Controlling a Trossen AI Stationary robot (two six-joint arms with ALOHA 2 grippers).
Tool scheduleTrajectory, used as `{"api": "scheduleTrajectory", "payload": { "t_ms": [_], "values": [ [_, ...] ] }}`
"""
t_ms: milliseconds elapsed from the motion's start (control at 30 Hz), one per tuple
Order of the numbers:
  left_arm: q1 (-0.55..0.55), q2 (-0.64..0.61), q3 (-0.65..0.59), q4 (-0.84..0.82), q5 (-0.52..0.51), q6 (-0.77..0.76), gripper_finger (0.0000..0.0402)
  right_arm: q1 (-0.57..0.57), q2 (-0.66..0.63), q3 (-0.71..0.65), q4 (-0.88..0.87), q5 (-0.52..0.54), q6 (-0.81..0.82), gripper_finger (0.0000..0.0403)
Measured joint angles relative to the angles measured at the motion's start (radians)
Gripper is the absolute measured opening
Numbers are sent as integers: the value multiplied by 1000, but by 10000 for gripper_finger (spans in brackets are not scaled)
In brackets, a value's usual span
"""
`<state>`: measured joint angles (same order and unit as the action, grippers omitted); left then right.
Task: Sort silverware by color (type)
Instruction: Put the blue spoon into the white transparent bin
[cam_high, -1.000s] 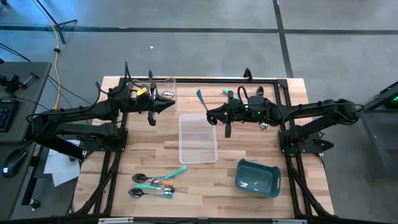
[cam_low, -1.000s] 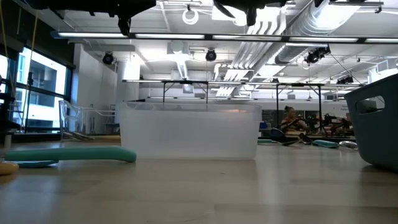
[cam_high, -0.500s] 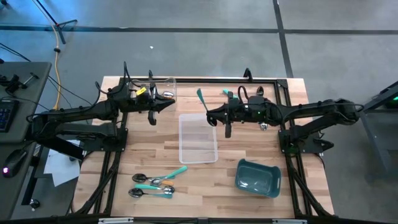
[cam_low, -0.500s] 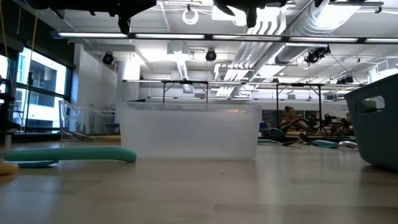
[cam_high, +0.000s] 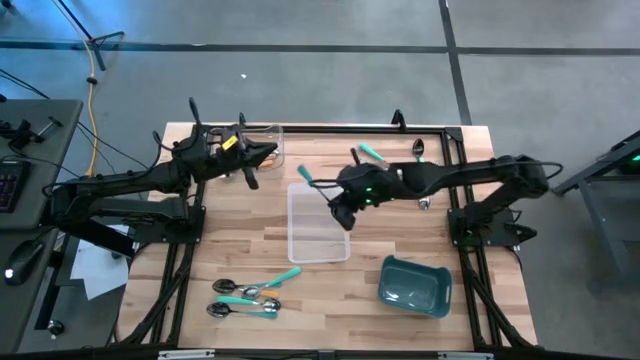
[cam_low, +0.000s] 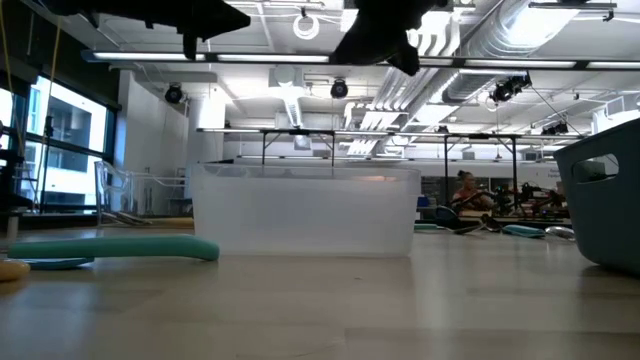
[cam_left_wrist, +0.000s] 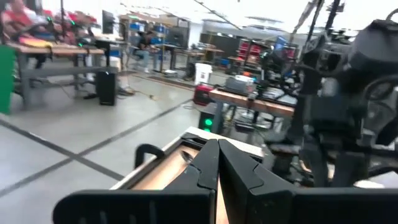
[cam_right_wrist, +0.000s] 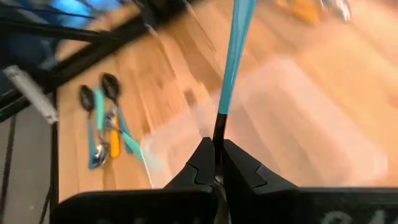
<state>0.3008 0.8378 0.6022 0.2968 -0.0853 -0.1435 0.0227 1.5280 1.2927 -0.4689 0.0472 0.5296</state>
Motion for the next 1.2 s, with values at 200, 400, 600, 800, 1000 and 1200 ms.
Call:
{"api": "scheduleTrajectory", "payload": {
  "t_ms": [200,400,600,800,1000,1200],
  "values": [
    [0,0,0,2,-6,67,0,10,140,74,-48,45,293,0],
    [0,0,0,16,-6,51,0,32,271,94,-77,43,478,0],
    [0,0,0,24,-5,15,0,41,369,95,-64,1,547,0],
    [0,0,0,23,-4,6,0,32,427,95,-23,-27,544,0],
    [1,0,0,23,-6,6,0,10,463,95,-27,-30,544,0],
    [1,0,0,23,-22,-3,0,-8,498,95,-28,-33,543,0]
  ]
}}
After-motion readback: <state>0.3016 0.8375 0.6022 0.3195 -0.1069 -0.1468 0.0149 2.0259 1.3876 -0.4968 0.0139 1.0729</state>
